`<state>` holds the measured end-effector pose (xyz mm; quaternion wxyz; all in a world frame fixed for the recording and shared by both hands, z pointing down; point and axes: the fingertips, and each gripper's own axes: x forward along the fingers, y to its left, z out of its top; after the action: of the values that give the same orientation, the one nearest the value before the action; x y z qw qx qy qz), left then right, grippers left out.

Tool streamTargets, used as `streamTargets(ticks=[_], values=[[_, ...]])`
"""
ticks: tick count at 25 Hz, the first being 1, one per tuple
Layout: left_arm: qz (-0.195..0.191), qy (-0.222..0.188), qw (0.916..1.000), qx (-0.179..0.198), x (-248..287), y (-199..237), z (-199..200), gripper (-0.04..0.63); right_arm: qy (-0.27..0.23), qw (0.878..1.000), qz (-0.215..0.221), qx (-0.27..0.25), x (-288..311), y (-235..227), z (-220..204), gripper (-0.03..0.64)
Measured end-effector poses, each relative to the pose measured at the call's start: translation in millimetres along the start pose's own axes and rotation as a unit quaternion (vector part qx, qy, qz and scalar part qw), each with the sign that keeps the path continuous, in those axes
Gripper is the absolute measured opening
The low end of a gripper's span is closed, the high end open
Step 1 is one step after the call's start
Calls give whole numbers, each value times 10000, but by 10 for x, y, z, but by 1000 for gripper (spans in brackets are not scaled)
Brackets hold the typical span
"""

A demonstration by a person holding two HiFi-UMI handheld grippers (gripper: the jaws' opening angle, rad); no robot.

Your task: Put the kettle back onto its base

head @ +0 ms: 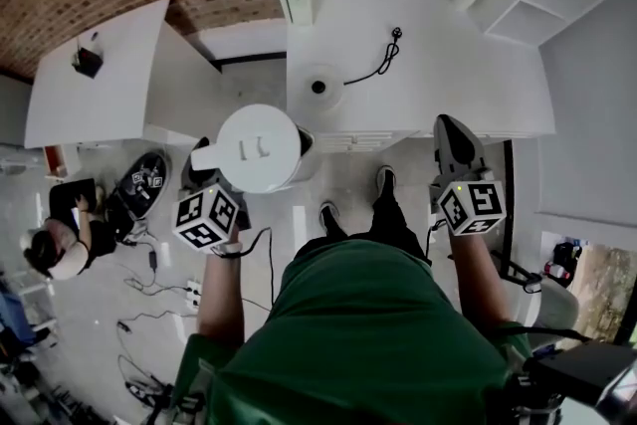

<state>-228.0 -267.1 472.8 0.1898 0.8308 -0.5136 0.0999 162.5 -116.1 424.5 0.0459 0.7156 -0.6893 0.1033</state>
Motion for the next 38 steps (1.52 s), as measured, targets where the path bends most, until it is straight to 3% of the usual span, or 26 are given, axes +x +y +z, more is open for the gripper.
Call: streamTargets(ticks=[13, 27, 38], values=[[896, -190, 9956, -211, 850, -310, 156, 163, 230, 9936, 1096, -117, 1264, -673, 102, 21], [1383, -151, 9899, -287, 1783, -540, -59, 162, 600, 9854, 1567, -276, 2049, -1286, 11, 21], [1522, -95, 9876, -386, 2079, -576, -263, 163, 794, 9810, 1734, -345, 2309, -1443, -100, 21]])
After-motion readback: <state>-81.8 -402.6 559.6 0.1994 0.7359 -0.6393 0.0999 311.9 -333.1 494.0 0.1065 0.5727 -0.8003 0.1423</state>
